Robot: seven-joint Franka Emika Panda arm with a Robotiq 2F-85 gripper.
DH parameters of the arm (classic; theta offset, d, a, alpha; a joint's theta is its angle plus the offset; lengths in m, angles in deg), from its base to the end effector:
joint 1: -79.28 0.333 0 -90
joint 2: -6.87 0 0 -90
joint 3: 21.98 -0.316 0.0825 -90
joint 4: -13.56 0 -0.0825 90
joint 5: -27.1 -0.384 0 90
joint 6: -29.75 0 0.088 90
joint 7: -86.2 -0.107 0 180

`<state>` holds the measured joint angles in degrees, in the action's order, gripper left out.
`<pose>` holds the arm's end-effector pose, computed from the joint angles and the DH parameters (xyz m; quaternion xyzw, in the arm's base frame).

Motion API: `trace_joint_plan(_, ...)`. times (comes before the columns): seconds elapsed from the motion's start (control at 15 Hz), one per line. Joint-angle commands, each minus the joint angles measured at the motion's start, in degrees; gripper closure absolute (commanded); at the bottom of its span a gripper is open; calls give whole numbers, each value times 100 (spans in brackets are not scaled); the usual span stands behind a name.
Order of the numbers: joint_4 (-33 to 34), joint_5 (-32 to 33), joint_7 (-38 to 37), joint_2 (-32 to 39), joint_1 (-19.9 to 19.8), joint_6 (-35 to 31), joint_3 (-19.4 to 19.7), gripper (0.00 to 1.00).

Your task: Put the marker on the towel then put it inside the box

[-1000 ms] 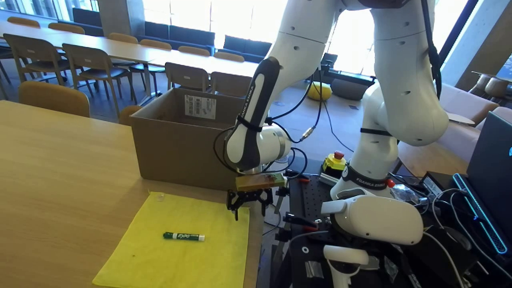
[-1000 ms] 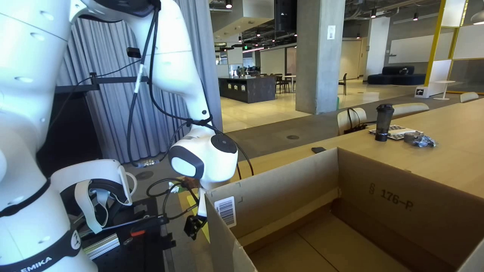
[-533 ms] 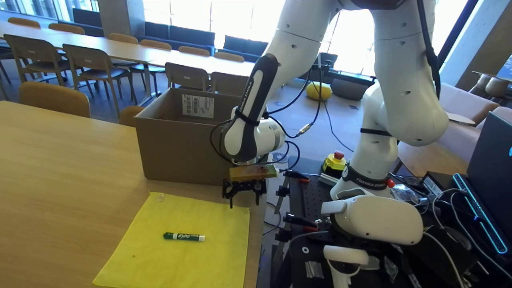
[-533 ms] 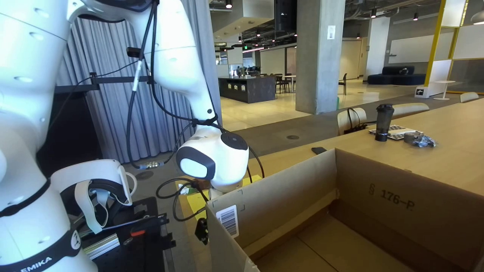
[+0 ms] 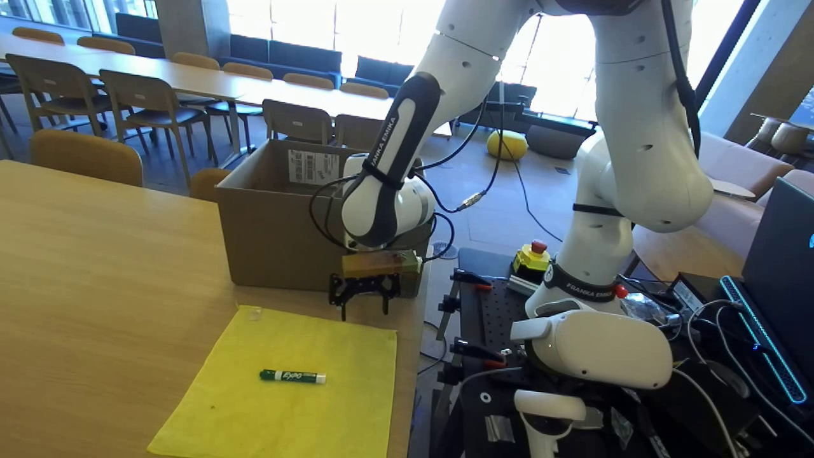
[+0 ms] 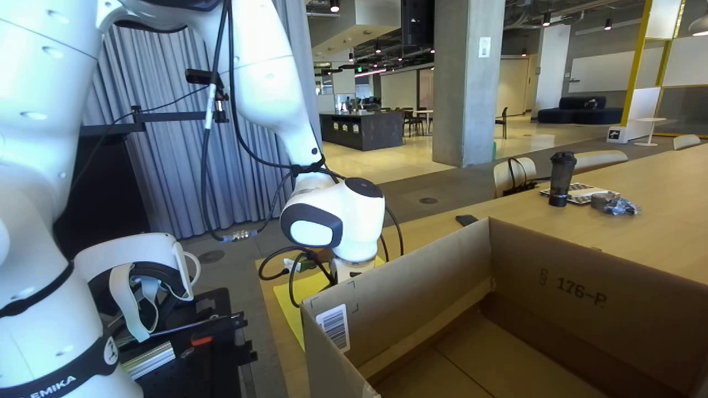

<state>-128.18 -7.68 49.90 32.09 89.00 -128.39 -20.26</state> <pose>0.4390 0.0360 0.1077 -0.8541 0.5084 0.0978 0.0503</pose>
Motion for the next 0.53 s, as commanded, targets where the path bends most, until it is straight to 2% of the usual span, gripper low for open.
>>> trace_joint_plan(0.0,235,278,-97,-36,-93,283,-149,0)
trace_joint_plan(0.47,236,207,-10,-16,-94,538,-489,0)
